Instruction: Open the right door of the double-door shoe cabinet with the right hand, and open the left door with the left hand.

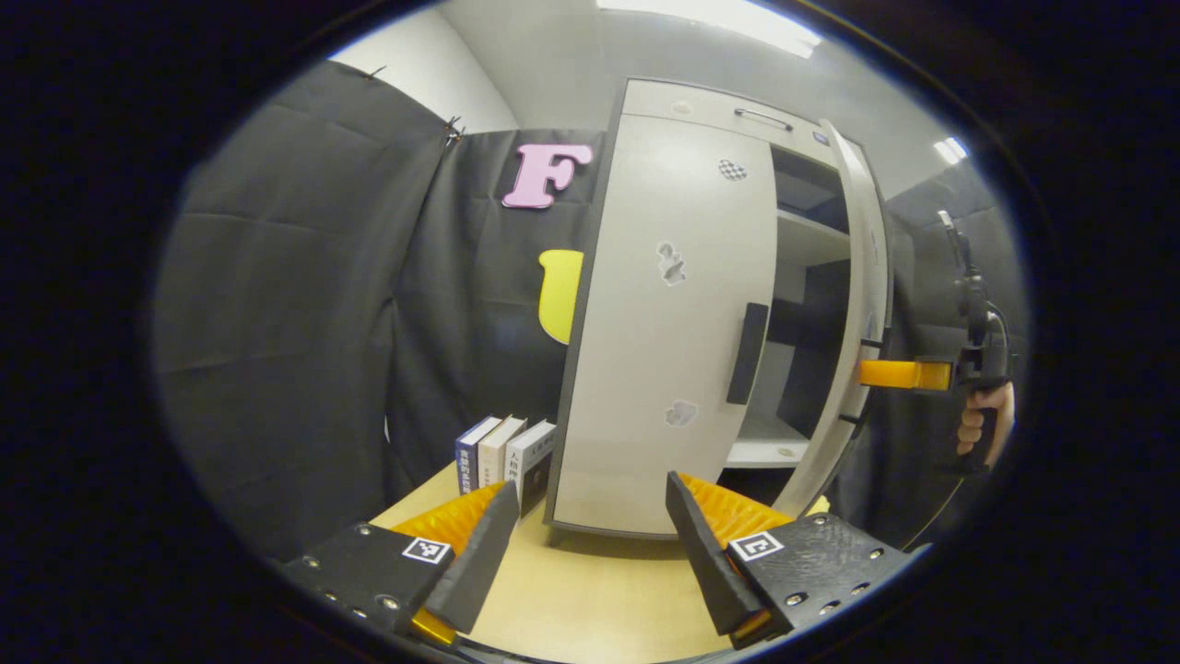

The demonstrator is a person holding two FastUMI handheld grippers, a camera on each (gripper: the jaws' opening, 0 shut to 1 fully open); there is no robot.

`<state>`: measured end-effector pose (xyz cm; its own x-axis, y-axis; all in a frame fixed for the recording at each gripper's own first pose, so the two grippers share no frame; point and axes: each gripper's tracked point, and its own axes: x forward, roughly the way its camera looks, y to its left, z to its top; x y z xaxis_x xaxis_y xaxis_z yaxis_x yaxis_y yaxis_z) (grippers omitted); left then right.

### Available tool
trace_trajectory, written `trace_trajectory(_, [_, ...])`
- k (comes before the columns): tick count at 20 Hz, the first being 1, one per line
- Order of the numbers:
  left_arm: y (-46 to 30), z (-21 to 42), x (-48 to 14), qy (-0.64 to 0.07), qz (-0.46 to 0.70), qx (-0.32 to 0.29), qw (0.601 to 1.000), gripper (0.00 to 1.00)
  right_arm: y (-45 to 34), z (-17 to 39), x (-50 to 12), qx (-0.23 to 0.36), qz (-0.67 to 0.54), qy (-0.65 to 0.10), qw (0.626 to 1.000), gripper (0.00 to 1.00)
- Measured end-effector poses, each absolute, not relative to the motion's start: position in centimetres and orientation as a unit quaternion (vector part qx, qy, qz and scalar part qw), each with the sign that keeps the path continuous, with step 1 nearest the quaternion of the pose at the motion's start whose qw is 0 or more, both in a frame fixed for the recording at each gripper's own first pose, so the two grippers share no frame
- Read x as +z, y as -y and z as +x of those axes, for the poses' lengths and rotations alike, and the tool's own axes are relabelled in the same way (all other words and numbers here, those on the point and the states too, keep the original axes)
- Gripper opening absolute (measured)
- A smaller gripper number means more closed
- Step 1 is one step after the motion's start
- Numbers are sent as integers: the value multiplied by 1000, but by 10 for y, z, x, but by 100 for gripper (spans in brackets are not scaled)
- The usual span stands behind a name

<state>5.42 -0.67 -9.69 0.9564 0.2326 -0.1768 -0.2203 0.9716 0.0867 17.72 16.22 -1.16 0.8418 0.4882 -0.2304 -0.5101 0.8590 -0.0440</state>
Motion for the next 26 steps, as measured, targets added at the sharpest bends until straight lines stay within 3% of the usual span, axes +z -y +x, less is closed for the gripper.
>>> trace_trajectory(12, [80, 30, -104, -77, 43, 137, 987, 94, -144, 158, -11, 330, -46, -99, 938, 10])
trace_trajectory(20, [101, 17, -95, -51, 44, 160, 985, 94, -108, 144, -8, 336, -51, -97, 935, 10])
trace_trajectory(26, [115, 14, -100, -48, 36, 162, 985, 94, -71, 136, -6, 309, -42, -93, 946, 10])
